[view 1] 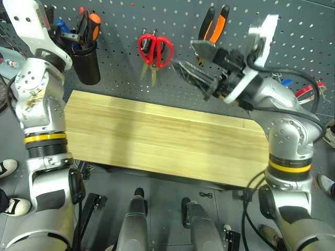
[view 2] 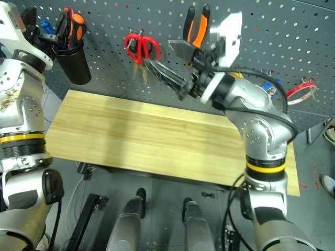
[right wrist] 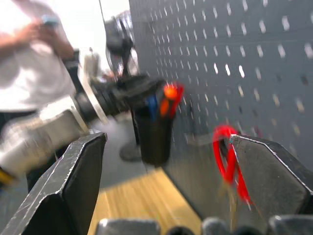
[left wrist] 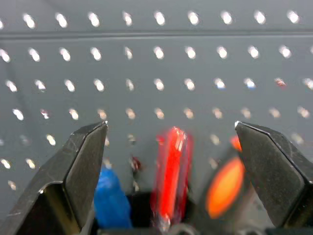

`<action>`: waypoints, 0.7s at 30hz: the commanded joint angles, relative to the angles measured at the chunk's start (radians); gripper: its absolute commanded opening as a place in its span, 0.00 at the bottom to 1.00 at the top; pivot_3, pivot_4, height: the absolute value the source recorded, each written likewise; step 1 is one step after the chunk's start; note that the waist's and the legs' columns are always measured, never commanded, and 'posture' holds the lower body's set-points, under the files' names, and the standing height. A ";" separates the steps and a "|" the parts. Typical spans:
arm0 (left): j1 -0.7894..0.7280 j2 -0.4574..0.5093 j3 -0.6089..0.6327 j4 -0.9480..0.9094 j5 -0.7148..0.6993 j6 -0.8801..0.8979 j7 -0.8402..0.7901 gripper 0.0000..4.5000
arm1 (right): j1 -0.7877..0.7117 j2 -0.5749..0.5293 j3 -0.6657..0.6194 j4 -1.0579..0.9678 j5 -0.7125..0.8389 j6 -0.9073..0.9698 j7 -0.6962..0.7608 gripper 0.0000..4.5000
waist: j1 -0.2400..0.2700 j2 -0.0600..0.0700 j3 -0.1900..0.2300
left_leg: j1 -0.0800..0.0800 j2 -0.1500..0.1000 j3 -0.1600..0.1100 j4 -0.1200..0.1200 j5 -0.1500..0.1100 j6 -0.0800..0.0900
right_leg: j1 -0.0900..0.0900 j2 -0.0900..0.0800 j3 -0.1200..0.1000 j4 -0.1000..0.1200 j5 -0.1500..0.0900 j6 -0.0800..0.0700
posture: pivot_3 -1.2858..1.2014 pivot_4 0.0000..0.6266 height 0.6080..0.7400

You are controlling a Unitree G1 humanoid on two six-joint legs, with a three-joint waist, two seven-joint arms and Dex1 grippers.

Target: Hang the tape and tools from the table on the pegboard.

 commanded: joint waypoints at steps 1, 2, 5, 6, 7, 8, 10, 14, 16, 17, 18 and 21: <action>0.050 0.073 0.005 -0.195 -0.170 0.298 -0.101 0.98 | 0.088 -0.065 -0.016 -0.095 0.005 0.009 0.044 1.00 | 0.000 0.000 0.000 | 0.000 0.000 0.000 0.000 0.000 0.000 | 0.000 0.000 0.000 0.000 0.000 0.000 | 0.58 0.45 1.00; 0.078 0.085 0.015 -0.238 -0.229 0.388 -0.113 0.98 | 0.126 -0.079 -0.012 -0.112 0.001 0.007 0.047 1.00 | 0.000 0.000 -0.001 | 0.000 0.000 -0.001 0.000 0.000 0.000 | 0.000 0.000 0.000 0.001 0.000 0.000 | 0.58 0.45 1.00; 0.196 0.138 -0.001 -0.377 -0.317 0.533 -0.175 0.98 | 0.236 -0.119 -0.007 -0.160 -0.016 0.007 0.051 1.00 | -0.002 0.001 -0.006 | 0.001 0.000 -0.001 0.002 0.000 0.000 | 0.001 0.000 0.000 0.001 0.000 0.000 | 0.58 0.44 1.00; 0.248 0.160 -0.020 -0.416 -0.326 0.555 -0.208 0.98 | 0.276 -0.134 -0.006 -0.174 -0.031 0.001 0.052 1.00 | -0.003 0.001 -0.006 | 0.003 0.000 -0.001 0.002 0.000 0.000 | 0.002 0.000 0.000 -0.001 0.000 0.000 | 0.58 0.44 1.00; 0.296 0.177 -0.040 -0.448 -0.326 0.563 -0.237 0.98 | 0.311 -0.150 -0.004 -0.186 -0.045 0.005 0.048 1.00 | -0.006 0.001 -0.007 | 0.003 0.000 -0.001 0.003 0.000 0.000 | 0.002 0.000 0.000 -0.001 0.000 0.000 | 0.58 0.44 1.00; 0.345 0.191 -0.062 -0.478 -0.329 0.572 -0.265 0.98 | 0.350 -0.162 -0.003 -0.197 -0.066 -0.009 0.049 1.00 | -0.007 0.002 -0.008 | 0.005 0.000 -0.001 0.003 0.000 0.001 | 0.002 0.000 0.000 0.000 -0.001 0.000 | 0.58 0.44 1.00; 0.419 0.204 -0.111 -0.515 -0.306 0.550 -0.301 0.98 | 0.416 -0.183 -0.003 -0.206 -0.097 -0.020 0.047 1.00 | -0.007 0.003 -0.013 | 0.008 0.000 0.000 0.002 0.000 0.001 | 0.004 0.000 0.001 0.000 -0.001 -0.001 | 0.58 0.44 1.00; 0.519 0.154 -0.217 -0.518 -0.212 0.448 -0.301 0.98 | 0.544 -0.187 -0.010 -0.173 -0.197 -0.059 0.002 1.00 | -0.005 0.004 -0.026 | 0.009 0.000 0.000 0.002 0.002 0.003 | 0.004 0.000 0.001 0.000 -0.001 -0.001 | 0.58 0.44 1.00; 0.554 0.129 -0.286 -0.484 -0.146 0.368 -0.322 0.98 | 0.616 -0.196 0.004 -0.156 -0.263 -0.109 0.000 1.00 | -0.003 0.005 -0.033 | 0.009 0.000 0.000 0.002 0.002 0.003 | 0.005 0.000 0.001 -0.001 -0.001 -0.001 | 0.56 0.42 1.00; 0.563 0.116 -0.319 -0.456 -0.112 0.326 -0.335 0.98 | 0.648 -0.199 0.009 -0.147 -0.293 -0.130 -0.002 1.00 | -0.003 0.006 -0.038 | 0.009 0.000 0.001 0.002 0.002 0.003 | 0.006 0.000 0.001 -0.002 -0.001 -0.001 | 0.56 0.42 1.00; 0.569 0.102 -0.348 -0.426 -0.083 0.292 -0.347 0.98 | 0.675 -0.196 0.010 -0.140 -0.312 -0.148 -0.001 1.00 | -0.004 0.006 -0.041 | 0.009 0.000 0.001 0.002 0.002 0.003 | 0.006 0.000 0.001 -0.002 -0.001 -0.001 | 0.56 0.42 1.00; 0.565 0.065 -0.406 -0.330 -0.013 0.194 -0.384 0.98 | 0.724 -0.185 0.005 -0.124 -0.352 -0.182 -0.010 1.00 | -0.005 0.009 -0.046 | 0.009 0.000 0.001 0.002 0.002 0.003 | 0.006 0.000 0.001 -0.002 -0.001 -0.001 | 0.55 0.42 1.00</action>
